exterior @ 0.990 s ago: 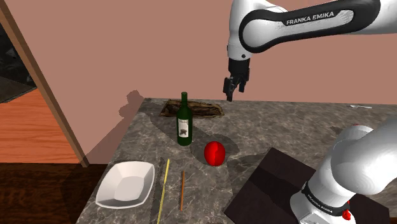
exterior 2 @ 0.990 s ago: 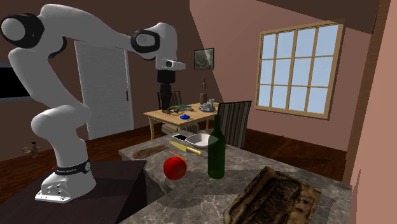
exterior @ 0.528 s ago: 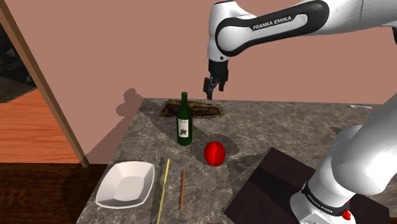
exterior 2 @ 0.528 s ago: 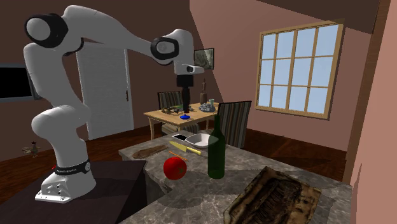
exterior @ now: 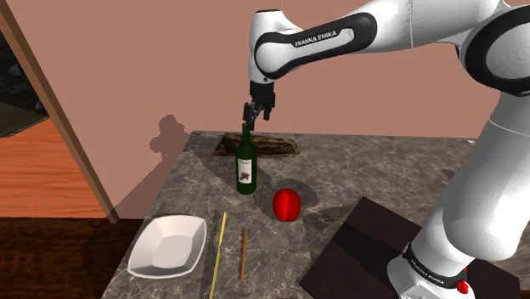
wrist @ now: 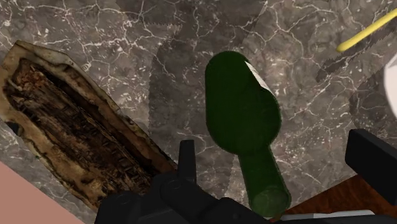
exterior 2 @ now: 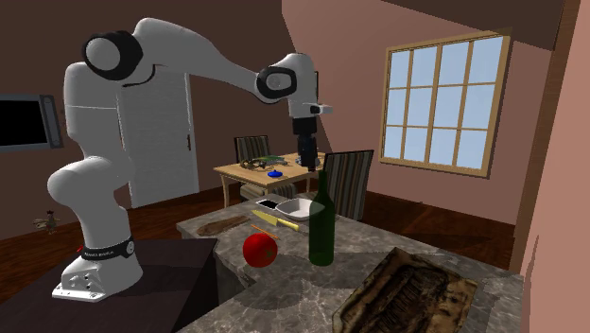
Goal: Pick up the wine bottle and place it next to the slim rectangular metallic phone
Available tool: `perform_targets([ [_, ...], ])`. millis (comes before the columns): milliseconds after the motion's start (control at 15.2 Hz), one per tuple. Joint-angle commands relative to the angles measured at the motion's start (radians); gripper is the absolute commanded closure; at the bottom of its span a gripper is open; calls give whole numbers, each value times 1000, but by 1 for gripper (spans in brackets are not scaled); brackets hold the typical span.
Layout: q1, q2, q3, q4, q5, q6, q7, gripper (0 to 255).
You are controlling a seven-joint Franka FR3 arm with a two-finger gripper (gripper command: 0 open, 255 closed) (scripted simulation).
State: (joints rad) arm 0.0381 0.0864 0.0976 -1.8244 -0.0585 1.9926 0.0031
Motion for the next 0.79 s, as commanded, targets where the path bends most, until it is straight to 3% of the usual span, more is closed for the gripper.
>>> perform_targets([
  [0,4,68,4,74,0,11,-14,0],
  [132,7,103,7,115,0,13,-19,0],
  [726,6,137,5,59,-6,102,-15,0],
])
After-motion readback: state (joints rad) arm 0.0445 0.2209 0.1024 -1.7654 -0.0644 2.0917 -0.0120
